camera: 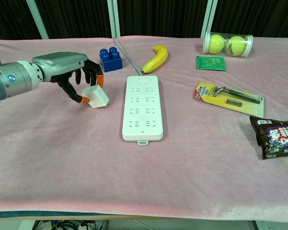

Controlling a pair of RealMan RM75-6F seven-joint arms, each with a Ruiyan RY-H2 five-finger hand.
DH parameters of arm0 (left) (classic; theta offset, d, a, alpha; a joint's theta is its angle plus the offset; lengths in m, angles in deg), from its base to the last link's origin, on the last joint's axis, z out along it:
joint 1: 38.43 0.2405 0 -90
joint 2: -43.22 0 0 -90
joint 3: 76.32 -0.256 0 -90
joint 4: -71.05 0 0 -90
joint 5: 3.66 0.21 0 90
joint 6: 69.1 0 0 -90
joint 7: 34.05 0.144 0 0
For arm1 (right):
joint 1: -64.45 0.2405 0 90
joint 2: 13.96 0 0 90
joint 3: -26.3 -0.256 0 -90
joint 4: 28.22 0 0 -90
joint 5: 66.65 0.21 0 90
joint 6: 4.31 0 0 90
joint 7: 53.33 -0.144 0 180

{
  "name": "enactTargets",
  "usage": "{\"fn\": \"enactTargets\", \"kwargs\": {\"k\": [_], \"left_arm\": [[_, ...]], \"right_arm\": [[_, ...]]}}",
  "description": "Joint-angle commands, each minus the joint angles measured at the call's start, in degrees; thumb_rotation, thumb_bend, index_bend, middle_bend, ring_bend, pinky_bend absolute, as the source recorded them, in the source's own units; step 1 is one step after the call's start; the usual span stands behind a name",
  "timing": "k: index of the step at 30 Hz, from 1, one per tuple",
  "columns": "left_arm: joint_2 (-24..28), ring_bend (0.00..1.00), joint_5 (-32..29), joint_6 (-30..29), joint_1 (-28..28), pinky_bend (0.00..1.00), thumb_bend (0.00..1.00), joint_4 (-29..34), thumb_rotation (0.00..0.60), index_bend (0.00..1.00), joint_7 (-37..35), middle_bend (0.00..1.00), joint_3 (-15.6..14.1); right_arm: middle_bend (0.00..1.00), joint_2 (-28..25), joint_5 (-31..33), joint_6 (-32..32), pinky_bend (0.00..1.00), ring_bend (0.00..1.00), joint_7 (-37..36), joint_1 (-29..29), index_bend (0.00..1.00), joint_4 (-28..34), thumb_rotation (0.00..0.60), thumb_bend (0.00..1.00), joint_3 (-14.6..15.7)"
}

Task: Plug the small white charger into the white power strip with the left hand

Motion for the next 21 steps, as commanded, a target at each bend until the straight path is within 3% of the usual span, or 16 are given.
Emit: {"fn": "enactTargets", "kwargs": {"k": [1, 10, 21], "left_arm": [[-0.1, 0.37, 0.0, 0.0, 0.0, 0.46, 0.26, 0.0, 0.600, 0.39, 0.0, 0.47, 0.1], [-0.4, 0.40, 0.1, 0.1, -0.1, 0.48, 0.26, -0.4, 0.600, 0.41, 0.1, 0.50, 0.3], [-0.5, 0.46, 0.1, 0.1, -0.1, 0.53, 0.35, -0.4, 0.600, 0.49, 0.7, 0.56, 0.5]], "right_arm": [[0.09, 0.0, 0.1, 0.0, 0.27, 0.16, 0.0, 0.0, 0.12, 0.0, 0.600, 0.25, 0.0], [0.09, -0.1, 0.2, 0.2, 0.27, 0.16, 0.1, 0.1, 0.12, 0.1, 0.600, 0.25, 0.0], [0.09, -0.4, 1.2, 0.8, 0.27, 0.16, 0.1, 0.2, 0.12, 0.6, 0.600, 0.25, -0.1]]}}
